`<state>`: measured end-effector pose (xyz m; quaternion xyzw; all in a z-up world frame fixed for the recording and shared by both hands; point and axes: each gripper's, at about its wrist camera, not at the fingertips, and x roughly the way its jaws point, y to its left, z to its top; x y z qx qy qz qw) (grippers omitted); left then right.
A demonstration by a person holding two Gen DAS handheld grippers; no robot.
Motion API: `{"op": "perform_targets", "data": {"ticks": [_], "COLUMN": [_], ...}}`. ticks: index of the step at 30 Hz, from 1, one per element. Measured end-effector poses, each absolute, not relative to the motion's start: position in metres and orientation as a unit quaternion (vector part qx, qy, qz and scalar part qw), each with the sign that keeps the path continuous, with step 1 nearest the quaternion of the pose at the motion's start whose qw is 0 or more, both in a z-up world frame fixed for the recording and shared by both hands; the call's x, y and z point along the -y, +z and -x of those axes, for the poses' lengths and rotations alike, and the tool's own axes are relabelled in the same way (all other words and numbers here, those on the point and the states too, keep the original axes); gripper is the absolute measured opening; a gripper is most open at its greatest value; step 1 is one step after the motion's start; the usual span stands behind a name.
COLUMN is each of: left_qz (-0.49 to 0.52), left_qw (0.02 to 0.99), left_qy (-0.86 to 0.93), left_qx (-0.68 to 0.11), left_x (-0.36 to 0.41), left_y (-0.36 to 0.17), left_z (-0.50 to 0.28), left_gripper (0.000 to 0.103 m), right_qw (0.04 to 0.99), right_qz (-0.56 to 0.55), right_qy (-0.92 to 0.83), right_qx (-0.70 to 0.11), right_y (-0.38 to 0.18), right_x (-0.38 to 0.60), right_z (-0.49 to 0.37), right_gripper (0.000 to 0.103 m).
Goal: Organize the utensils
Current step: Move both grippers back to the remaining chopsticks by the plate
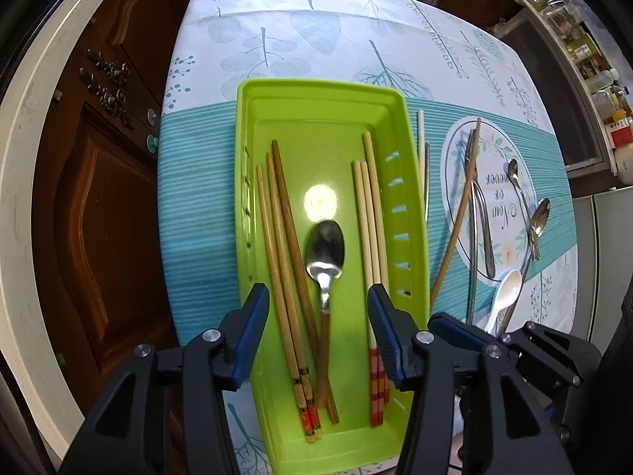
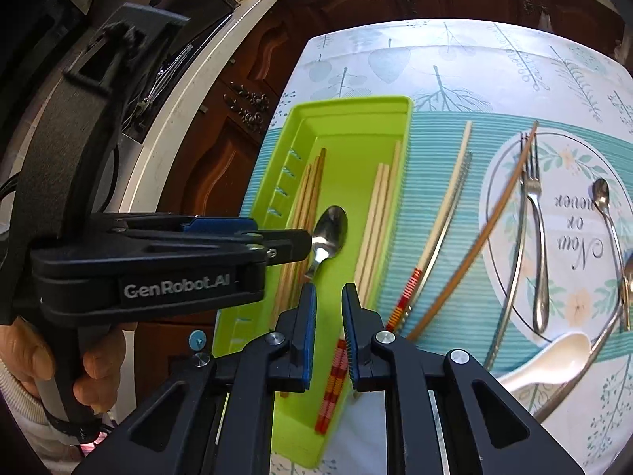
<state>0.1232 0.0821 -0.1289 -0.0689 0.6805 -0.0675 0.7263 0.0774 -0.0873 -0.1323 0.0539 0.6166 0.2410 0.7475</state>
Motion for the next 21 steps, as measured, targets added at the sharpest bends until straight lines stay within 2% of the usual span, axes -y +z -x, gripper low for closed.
{"op": "perform_targets", "data": {"ticks": [9, 21], "left_qz": [0.055, 0.039], "left_qw": [0.747, 0.75], "left_qy": [-0.07, -0.087], "left_qx": [-0.659, -0.655], "left_x": [-0.069, -0.031], "left_y": [-0.108, -0.1], "left_z": [-0.104, -0.073], "left_gripper": [0.058, 0.059], "right_qw": [0.751, 0.753], "right_qz": [-0.06, -0.079], "right_qy": [0.225, 0.206], "right_qx": [-0.617, -0.62], "right_y": [-0.129, -0.122], "right_x": [0.111, 0.16], "right_z": [-0.065, -0.034], "right_gripper": [0.013, 0.013]}}
